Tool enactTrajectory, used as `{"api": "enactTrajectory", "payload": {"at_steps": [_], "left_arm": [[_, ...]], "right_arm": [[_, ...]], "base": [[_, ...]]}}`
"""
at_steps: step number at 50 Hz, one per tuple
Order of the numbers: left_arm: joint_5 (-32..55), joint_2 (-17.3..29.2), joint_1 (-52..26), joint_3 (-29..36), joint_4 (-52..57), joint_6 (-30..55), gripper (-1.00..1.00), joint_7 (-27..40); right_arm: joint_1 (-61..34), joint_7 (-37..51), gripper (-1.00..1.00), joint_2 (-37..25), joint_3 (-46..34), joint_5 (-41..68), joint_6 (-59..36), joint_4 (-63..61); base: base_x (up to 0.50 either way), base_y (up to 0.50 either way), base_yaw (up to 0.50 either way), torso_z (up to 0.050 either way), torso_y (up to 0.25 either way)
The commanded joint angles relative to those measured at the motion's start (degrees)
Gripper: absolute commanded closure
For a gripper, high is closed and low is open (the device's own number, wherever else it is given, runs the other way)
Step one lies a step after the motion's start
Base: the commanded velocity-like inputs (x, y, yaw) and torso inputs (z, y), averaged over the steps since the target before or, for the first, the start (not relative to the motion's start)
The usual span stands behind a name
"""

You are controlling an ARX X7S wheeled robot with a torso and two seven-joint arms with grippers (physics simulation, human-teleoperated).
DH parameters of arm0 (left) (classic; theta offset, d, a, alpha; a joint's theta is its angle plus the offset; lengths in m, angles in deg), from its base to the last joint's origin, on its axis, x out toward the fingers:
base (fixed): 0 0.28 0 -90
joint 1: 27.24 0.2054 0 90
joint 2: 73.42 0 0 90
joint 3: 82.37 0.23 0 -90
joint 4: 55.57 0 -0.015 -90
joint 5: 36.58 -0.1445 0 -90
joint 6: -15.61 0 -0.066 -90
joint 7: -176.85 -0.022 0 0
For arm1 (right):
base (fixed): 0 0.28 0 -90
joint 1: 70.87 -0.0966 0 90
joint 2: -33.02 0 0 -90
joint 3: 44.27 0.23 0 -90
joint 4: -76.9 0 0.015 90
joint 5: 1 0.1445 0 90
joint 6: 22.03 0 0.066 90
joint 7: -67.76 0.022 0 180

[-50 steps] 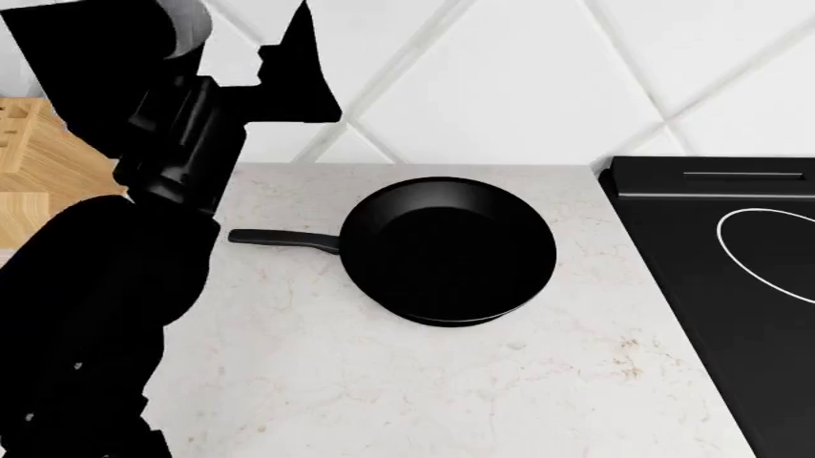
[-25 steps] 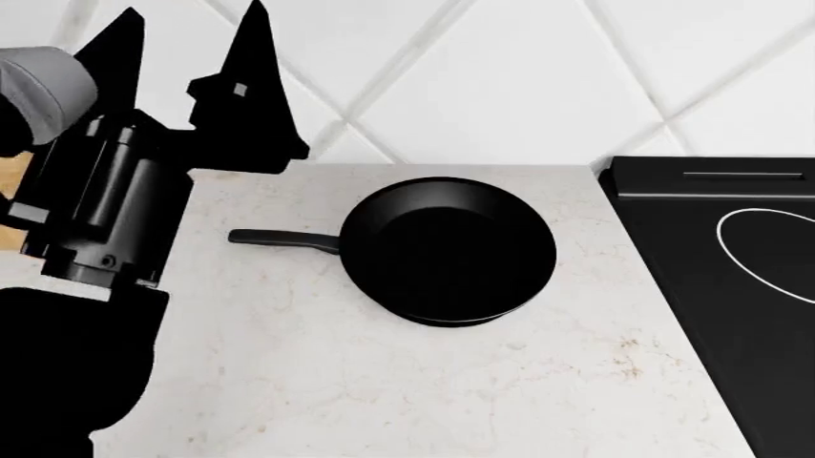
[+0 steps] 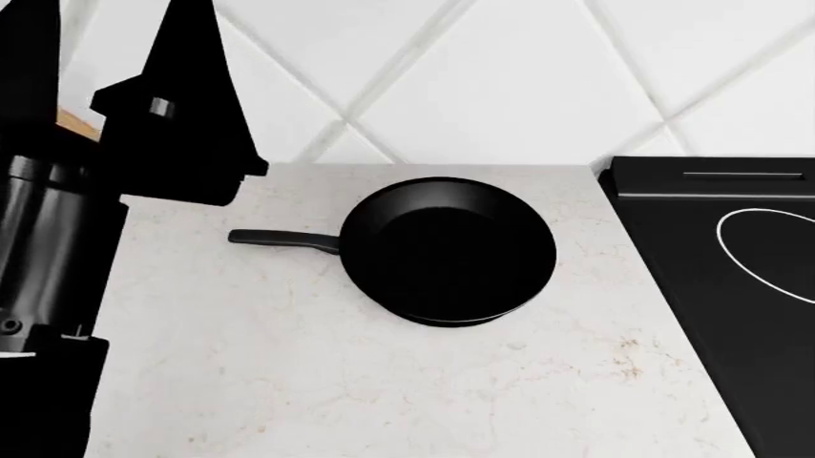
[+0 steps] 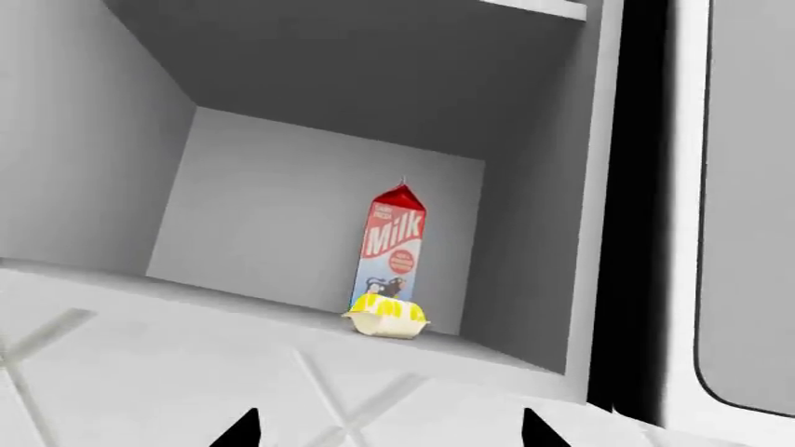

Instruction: Pick the honey bottle and bar from the counter and place them in the cabinets closest to them.

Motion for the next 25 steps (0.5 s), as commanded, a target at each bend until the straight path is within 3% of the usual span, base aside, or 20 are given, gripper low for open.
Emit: {"api": "enactTrajectory", "payload": {"at_steps": [1, 12, 25], "left_arm": [[1.7, 1.5, -0.4, -1.8, 2.0, -0.6, -1.0, 3.0], [4.5, 4.0, -0.2, -5.2, 3.7, -5.0, -1.0, 7.7], [8.6, 16.8, -0.1, 3.2, 3.8, -19.4, -1.0, 17.2]], "right_arm": [[0.0, 0.0, -1.0, -4.3, 4.8, 3.1, 0.8, -3.7], [0.0, 0.0, -1.0, -2.7, 7.9, 2.1, 1.3, -3.7], [0.0, 0.0, -1.0, -7.0, 18.0, 7.2, 1.0, -7.2]], "base": [[0.0, 0.0, 0.0, 0.0, 0.0], [0.0, 0.0, 0.0, 0.0, 0.0], [0.0, 0.0, 0.0, 0.0, 0.0]]}}
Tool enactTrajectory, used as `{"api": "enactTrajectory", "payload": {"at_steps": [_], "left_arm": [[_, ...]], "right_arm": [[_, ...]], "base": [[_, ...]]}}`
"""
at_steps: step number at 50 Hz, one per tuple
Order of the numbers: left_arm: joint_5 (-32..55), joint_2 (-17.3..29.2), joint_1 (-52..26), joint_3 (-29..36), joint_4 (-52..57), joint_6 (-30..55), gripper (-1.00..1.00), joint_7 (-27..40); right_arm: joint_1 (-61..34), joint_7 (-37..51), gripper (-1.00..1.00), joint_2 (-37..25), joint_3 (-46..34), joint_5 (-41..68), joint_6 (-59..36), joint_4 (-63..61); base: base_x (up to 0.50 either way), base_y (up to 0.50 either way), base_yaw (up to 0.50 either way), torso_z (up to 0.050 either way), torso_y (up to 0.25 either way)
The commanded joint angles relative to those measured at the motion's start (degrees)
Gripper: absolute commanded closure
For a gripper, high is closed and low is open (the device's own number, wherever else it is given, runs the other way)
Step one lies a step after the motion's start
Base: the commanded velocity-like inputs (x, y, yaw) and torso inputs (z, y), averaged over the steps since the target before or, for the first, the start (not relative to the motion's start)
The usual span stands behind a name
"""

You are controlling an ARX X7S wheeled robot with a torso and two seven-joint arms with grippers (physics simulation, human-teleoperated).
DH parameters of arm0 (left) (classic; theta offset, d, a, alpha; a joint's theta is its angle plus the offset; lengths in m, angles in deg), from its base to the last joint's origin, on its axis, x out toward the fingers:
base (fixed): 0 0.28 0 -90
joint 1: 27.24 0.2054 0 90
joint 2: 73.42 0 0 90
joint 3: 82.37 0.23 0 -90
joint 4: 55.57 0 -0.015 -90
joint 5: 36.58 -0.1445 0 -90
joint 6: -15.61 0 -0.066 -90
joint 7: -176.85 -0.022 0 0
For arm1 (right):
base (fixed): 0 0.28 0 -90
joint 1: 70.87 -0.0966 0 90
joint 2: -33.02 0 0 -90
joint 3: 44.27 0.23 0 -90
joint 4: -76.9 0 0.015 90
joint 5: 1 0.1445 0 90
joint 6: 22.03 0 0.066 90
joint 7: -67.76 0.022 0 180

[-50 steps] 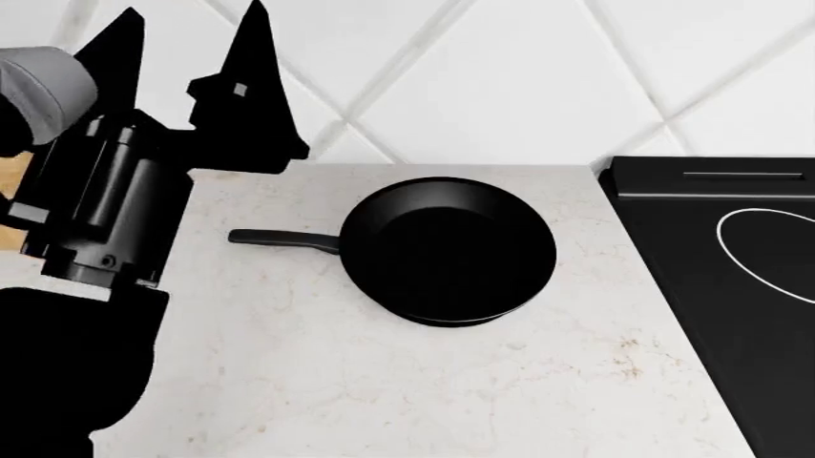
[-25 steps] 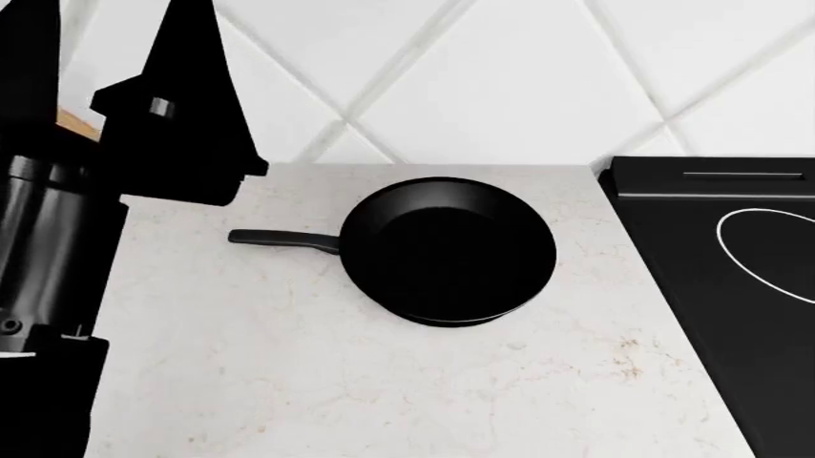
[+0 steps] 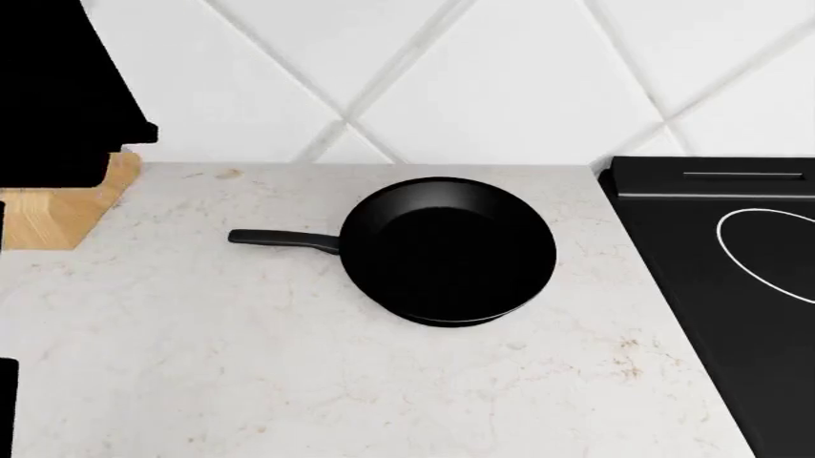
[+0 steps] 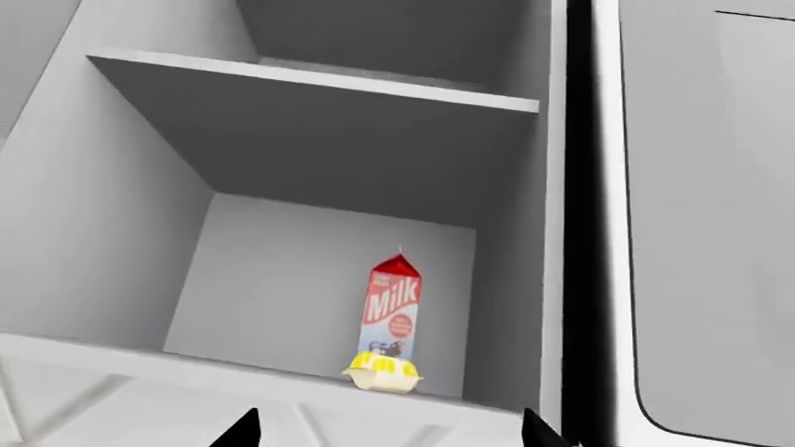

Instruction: Pick the honey bottle and bar from the counter and place them in the cabinets closest to them.

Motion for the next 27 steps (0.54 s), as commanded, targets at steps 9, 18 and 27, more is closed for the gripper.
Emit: {"api": "enactTrajectory", "payload": {"at_steps": [9, 18, 27], "left_arm": [[3.2, 17.0, -1.2, 12.3, 0.5, -19.9, -1.0, 11.9], [1.5, 25.9, -1.7, 19.6, 0.5, -31.3, -1.0, 16.4], [-2.7, 36.5, -6.2, 33.3, 0.5, -44.9, -1.0, 22.4]], "right_arm": [[0.0, 0.0, -1.0, -5.6, 11.3, 6.4, -1.1, -4.0], [0.0, 0.0, -1.0, -7.8, 15.3, 9.4, -0.9, -5.2], [0.0, 0.0, -1.0, -10.6, 20.1, 12.5, -0.8, -6.6]], "base": [[0.0, 0.0, 0.0, 0.0, 0.0], [0.0, 0.0, 0.0, 0.0, 0.0], [0.0, 0.0, 0.0, 0.0, 0.0]]}}
